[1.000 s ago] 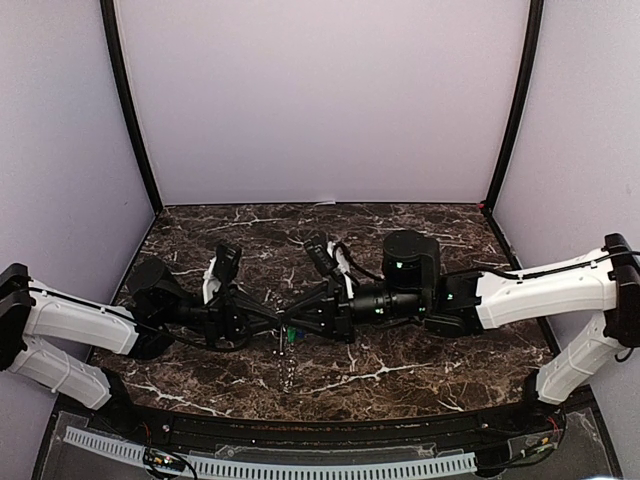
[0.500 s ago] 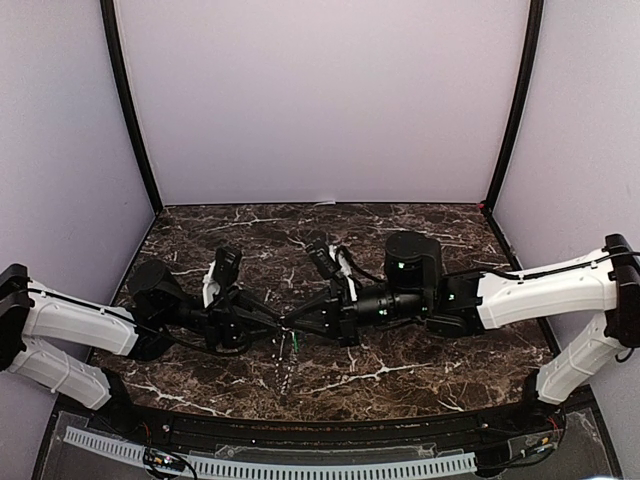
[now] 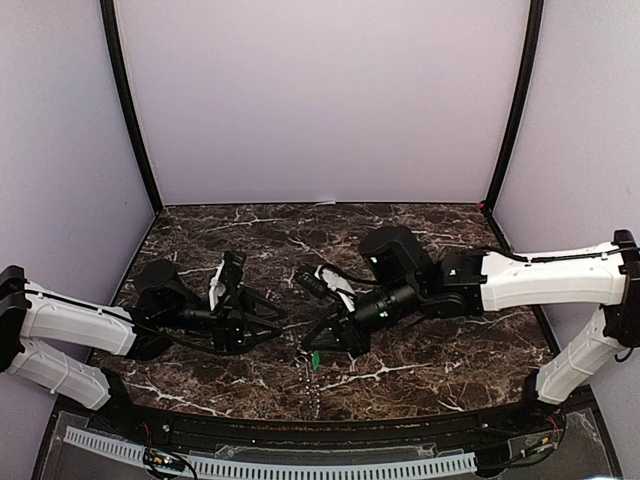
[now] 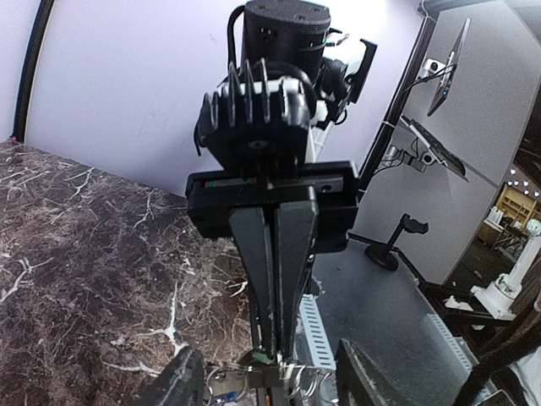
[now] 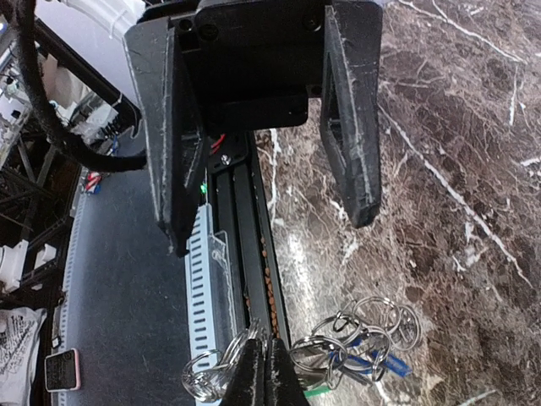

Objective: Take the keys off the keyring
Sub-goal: Pass from the left arm to the right, then pass from the right arm to the left

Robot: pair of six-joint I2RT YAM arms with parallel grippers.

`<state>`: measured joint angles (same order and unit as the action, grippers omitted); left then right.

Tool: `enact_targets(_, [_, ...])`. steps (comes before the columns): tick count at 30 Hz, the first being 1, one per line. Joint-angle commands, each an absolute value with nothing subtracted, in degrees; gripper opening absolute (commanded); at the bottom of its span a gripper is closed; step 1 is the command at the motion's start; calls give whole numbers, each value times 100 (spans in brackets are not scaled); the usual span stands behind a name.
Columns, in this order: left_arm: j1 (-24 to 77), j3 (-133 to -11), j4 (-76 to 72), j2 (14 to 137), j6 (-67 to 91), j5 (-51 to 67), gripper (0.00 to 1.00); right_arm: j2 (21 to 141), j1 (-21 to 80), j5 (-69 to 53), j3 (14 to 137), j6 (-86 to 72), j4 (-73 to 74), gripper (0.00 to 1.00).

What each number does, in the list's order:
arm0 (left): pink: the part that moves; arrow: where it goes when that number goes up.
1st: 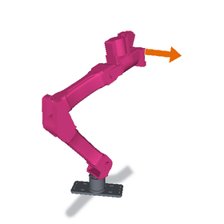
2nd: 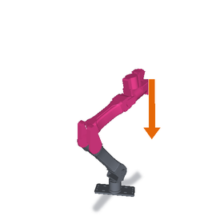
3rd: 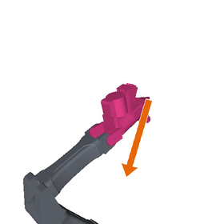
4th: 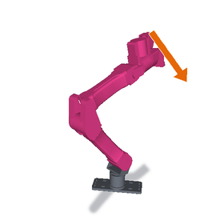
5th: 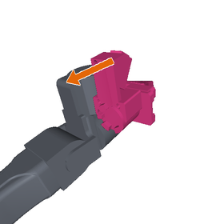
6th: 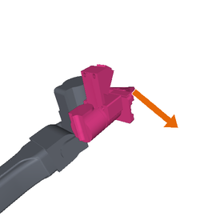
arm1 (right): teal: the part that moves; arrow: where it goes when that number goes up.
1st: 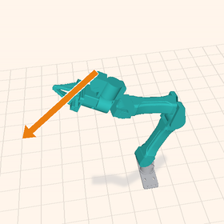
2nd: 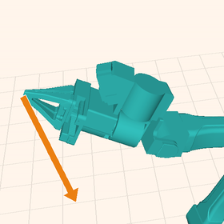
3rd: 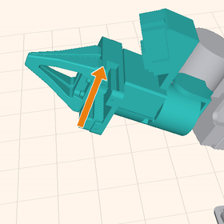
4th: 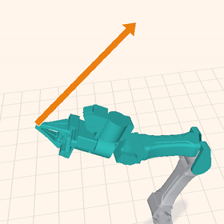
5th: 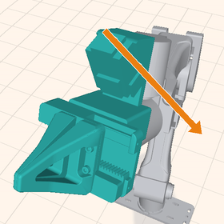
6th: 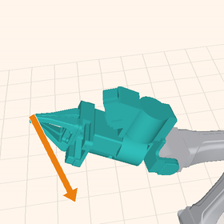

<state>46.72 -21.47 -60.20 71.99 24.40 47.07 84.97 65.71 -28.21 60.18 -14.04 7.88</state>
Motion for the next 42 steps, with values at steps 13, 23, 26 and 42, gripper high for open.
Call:
enact_targets(13, [4725, -2180, -5906, 7968, 1855, 4936, 42, 9708, 6496, -2308, 8296, -507, 4306, 0])
enact_targets(23, [4994, -2394, -6435, 8675, 1970, 5146, 41, 9961, 6435, -2536, 8638, -396, 4719, 0])
enact_targets(26, [5054, -2436, -6572, 8771, 2050, 5140, 42, 9985, 6417, -2584, 8679, -370, 4796, 0])
enact_targets(42, [5395, -2146, -8244, 9375, 2665, 4369, 50, 9778, 6209, -3336, 8394, -572, 4334, 0])
